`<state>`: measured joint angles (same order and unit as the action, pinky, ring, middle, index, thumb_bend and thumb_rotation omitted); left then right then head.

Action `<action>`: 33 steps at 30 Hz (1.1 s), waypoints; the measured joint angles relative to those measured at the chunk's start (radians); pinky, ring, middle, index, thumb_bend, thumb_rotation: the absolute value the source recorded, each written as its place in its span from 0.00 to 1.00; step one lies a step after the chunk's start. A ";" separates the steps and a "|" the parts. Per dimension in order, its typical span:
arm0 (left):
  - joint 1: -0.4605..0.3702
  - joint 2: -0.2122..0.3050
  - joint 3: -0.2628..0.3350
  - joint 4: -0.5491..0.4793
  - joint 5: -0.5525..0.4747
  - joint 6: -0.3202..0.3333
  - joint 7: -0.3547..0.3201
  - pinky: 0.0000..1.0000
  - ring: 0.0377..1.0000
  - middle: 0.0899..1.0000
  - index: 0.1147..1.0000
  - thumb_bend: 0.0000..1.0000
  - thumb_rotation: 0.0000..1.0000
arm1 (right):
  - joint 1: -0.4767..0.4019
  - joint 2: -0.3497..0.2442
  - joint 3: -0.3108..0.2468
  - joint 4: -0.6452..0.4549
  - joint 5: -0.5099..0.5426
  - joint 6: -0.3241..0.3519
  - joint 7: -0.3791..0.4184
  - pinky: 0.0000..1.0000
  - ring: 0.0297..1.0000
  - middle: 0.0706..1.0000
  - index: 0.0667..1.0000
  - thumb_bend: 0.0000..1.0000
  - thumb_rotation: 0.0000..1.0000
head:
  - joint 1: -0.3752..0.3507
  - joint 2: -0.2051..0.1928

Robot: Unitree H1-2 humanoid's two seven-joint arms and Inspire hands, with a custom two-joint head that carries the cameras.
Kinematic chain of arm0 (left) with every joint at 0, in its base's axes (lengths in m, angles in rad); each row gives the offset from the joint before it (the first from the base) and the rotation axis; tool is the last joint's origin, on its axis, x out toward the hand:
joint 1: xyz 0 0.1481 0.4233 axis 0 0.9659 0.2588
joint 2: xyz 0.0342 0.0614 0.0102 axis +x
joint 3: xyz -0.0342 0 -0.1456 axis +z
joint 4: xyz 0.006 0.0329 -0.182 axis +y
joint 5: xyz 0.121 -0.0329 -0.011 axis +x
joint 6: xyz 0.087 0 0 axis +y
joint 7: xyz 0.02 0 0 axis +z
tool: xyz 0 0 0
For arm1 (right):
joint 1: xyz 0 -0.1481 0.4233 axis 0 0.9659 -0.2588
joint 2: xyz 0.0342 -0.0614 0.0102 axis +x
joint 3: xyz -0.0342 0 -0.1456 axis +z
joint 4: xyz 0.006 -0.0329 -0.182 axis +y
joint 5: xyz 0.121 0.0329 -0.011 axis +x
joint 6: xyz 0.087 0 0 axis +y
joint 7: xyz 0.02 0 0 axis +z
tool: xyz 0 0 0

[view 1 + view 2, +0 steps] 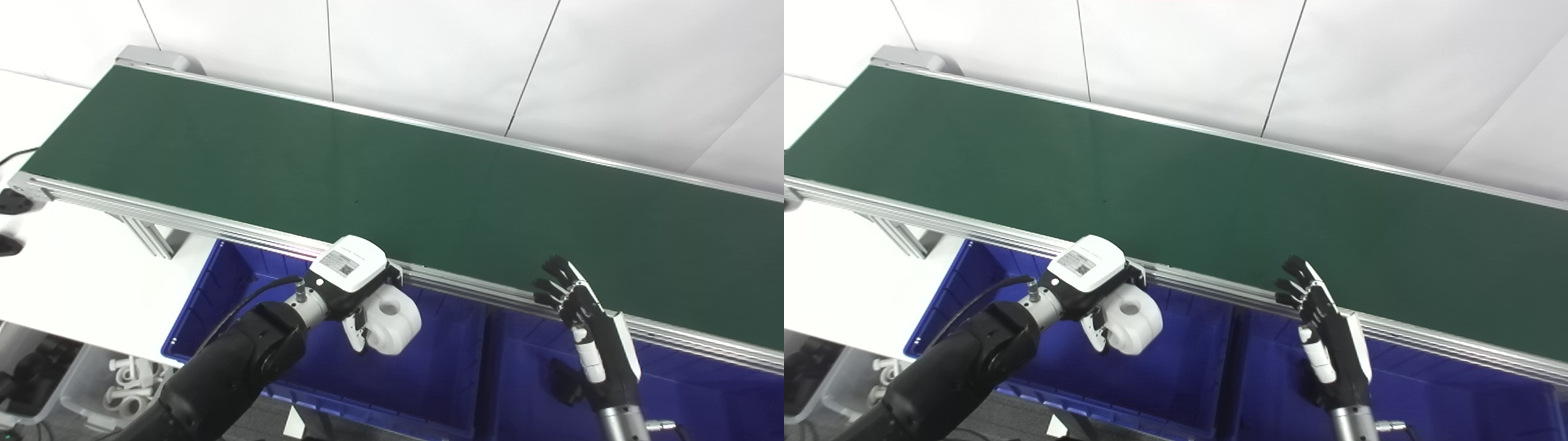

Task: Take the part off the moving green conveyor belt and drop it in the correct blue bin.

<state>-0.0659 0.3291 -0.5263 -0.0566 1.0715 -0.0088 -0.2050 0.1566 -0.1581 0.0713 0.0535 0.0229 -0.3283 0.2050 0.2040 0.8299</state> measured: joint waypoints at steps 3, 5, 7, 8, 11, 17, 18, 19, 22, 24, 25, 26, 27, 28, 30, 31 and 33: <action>0.000 0.007 -0.004 -0.021 0.009 0.000 -0.043 0.68 0.75 0.75 0.65 0.98 0.43 | 0.000 0.000 0.000 0.000 -0.001 0.000 0.000 0.75 0.82 0.89 0.91 0.87 0.95 | 0.000 0.000; 0.000 0.009 -0.003 -0.030 0.006 -0.001 -0.052 0.77 0.80 0.79 0.69 1.00 0.50 | 0.000 0.000 0.001 0.000 -0.001 0.000 0.000 0.75 0.82 0.89 0.91 0.87 0.95 | -0.002 0.000; 0.000 0.011 -0.002 -0.034 -0.002 -0.004 -0.064 0.80 0.82 0.81 0.71 1.00 0.55 | 0.000 0.000 0.002 0.000 -0.001 0.000 0.000 0.76 0.82 0.89 0.91 0.86 0.94 | -0.003 0.000; 0.000 0.014 -0.002 -0.036 -0.009 -0.008 -0.074 0.81 0.82 0.82 0.72 1.00 0.57 | 0.000 0.000 0.002 0.000 -0.001 0.000 0.000 0.76 0.82 0.89 0.91 0.86 0.94 | -0.006 -0.002; 0.000 0.025 -0.002 -0.036 -0.022 -0.022 -0.095 0.82 0.82 0.81 0.71 1.00 0.60 | 0.000 0.001 0.002 0.000 -0.001 0.000 0.000 0.76 0.82 0.89 0.91 0.86 0.94 | -0.003 -0.005; 0.000 0.032 0.000 -0.036 -0.045 -0.025 -0.115 0.80 0.81 0.80 0.70 1.00 0.62 | 0.000 0.001 0.002 0.000 0.000 0.000 0.000 0.76 0.82 0.90 0.91 0.87 0.94 | -0.003 -0.006; 0.000 0.032 0.001 -0.036 -0.048 -0.026 -0.115 0.79 0.81 0.80 0.70 1.00 0.62 | 0.000 0.001 0.002 0.000 0.000 0.000 0.001 0.76 0.82 0.90 0.91 0.87 0.94 | -0.005 -0.006; 0.000 0.032 0.001 -0.036 -0.049 -0.027 -0.115 0.79 0.81 0.80 0.69 1.00 0.61 | 0.000 0.000 0.003 0.000 0.000 0.000 0.001 0.76 0.82 0.89 0.91 0.87 0.94 | -0.005 -0.005; 0.000 0.032 0.006 -0.036 -0.066 -0.036 -0.115 0.76 0.79 0.78 0.68 1.00 0.61 | 0.000 0.000 0.003 0.000 0.000 0.000 0.001 0.76 0.82 0.89 0.91 0.87 0.94 | -0.011 -0.005; 0.000 0.032 0.013 -0.039 -0.084 -0.044 -0.111 0.76 0.78 0.77 0.68 1.00 0.61 | 0.000 0.000 0.003 0.000 0.000 0.000 0.001 0.76 0.82 0.89 0.91 0.86 0.94 | -0.023 -0.009; 0.002 0.031 0.019 -0.048 -0.096 -0.048 -0.110 0.76 0.77 0.76 0.68 1.00 0.61 | 0.000 0.000 0.003 0.000 0.001 0.000 0.001 0.76 0.82 0.89 0.91 0.86 0.94 | -0.023 -0.009; 0.007 0.028 0.031 -0.069 -0.126 -0.052 -0.110 0.76 0.76 0.74 0.67 1.00 0.61 | 0.000 0.000 0.004 0.001 0.001 0.000 0.001 0.76 0.82 0.89 0.91 0.86 0.94 | -0.023 -0.009; 0.012 0.021 0.044 -0.090 -0.155 -0.055 -0.108 0.76 0.74 0.72 0.67 1.00 0.61 | 0.000 0.000 0.004 0.001 0.001 0.000 0.001 0.76 0.82 0.89 0.91 0.86 0.94 | -0.035 -0.011; 0.018 0.010 0.059 -0.116 -0.191 -0.053 -0.110 0.77 0.74 0.71 0.66 1.00 0.63 | 0.001 0.001 0.005 0.001 0.001 0.000 0.001 0.76 0.82 0.89 0.90 0.87 0.94 | -0.049 -0.014; 0.036 -0.032 0.097 -0.181 -0.309 -0.019 -0.136 0.72 0.73 0.69 0.64 0.98 0.68 | 0.001 0.002 0.008 0.001 0.000 0.000 0.001 0.77 0.82 0.90 0.91 0.86 0.95 | -0.066 -0.017; 0.048 -0.064 0.122 -0.217 -0.383 0.021 -0.155 0.71 0.73 0.69 0.64 0.98 0.68 | 0.001 0.003 0.009 0.000 -0.001 0.000 0.001 0.77 0.82 0.90 0.91 0.86 0.95 | -0.066 -0.017; 0.078 -0.131 0.157 -0.267 -0.512 0.086 -0.184 0.67 0.72 0.69 0.65 0.93 0.70 | 0.002 0.008 0.013 0.000 -0.004 0.000 0.000 0.76 0.82 0.89 0.91 0.86 0.96 | -0.078 -0.015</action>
<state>0.0120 0.1982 -0.3690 -0.3237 0.5594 0.0773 -0.3886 0.1583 -0.1504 0.0846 0.0538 0.0191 -0.3281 0.2052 0.1258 0.8145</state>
